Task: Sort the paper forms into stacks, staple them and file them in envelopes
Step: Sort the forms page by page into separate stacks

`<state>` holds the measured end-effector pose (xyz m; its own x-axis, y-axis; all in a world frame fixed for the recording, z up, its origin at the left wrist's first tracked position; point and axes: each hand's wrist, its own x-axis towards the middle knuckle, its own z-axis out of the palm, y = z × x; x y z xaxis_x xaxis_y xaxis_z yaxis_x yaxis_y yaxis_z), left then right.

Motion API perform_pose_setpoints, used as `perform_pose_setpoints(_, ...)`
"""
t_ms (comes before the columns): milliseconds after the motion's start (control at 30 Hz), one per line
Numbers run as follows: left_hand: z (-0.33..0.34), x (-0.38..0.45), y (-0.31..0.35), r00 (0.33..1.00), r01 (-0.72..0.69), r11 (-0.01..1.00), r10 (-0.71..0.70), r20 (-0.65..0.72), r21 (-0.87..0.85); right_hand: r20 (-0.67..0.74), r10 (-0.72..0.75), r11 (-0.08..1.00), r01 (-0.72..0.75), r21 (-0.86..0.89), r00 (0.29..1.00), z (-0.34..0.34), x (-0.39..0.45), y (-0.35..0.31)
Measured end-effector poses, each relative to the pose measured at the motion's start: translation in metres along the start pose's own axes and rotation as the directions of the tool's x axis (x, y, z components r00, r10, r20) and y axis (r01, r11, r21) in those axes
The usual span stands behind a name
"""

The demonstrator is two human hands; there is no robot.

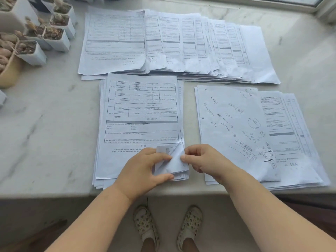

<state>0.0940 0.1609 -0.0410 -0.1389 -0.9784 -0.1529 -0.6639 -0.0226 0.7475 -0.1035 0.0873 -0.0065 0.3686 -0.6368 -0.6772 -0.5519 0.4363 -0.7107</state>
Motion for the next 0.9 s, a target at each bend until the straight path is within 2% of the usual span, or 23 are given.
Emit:
perform_pose_setpoints(233,-0.003,-0.002,-0.001,0.999,0.034,0.997,-0.033,0.027,-0.066,-0.099,0.026,0.999,-0.024,0.026,0.995,0.009,0.006,0.008)
perform_pose_setpoints(300,-0.002,-0.004,-0.001,0.998,0.047,0.983,-0.051,-0.022,-0.176,-0.092,0.035,0.999,-0.031,0.037,0.995,0.009,0.006,0.008)
perform_pose_setpoints(367,0.002,-0.004,-0.003,0.983,0.099,0.936,-0.145,-0.112,-0.339,-0.071,0.049,0.998,-0.046,0.045,0.996,0.006,0.005,0.009)
perform_pose_setpoints(467,0.005,0.001,-0.003,0.943,0.17,0.908,-0.263,-0.205,-0.382,-0.056,0.05,0.998,-0.049,0.033,0.997,0.004,0.001,0.007)
perform_pose_setpoints(633,0.004,0.001,-0.001,0.952,0.185,0.858,-0.278,-0.13,-0.478,-0.15,0.007,0.998,-0.015,-0.054,0.989,0.012,0.006,-0.013)
perform_pose_setpoints(700,0.0,-0.001,0.001,0.954,0.185,0.796,-0.287,-0.09,-0.577,-0.115,0.111,0.993,-0.105,0.053,0.987,0.014,0.008,-0.029)
perform_pose_setpoints(800,-0.002,-0.002,0.003,0.945,0.187,0.607,-0.326,-0.028,-0.773,-0.028,0.289,0.934,-0.275,0.229,0.957,0.013,0.014,-0.038)
perform_pose_setpoints(833,-0.003,-0.002,0.004,0.942,0.197,0.587,-0.335,-0.014,-0.785,-0.026,0.31,0.925,-0.295,0.24,0.951,0.015,0.015,-0.037)
perform_pose_setpoints(900,-0.006,-0.003,0.008,0.941,0.211,0.59,-0.337,0.0,-0.779,-0.071,0.251,0.961,-0.239,0.142,0.966,0.021,0.015,-0.033)
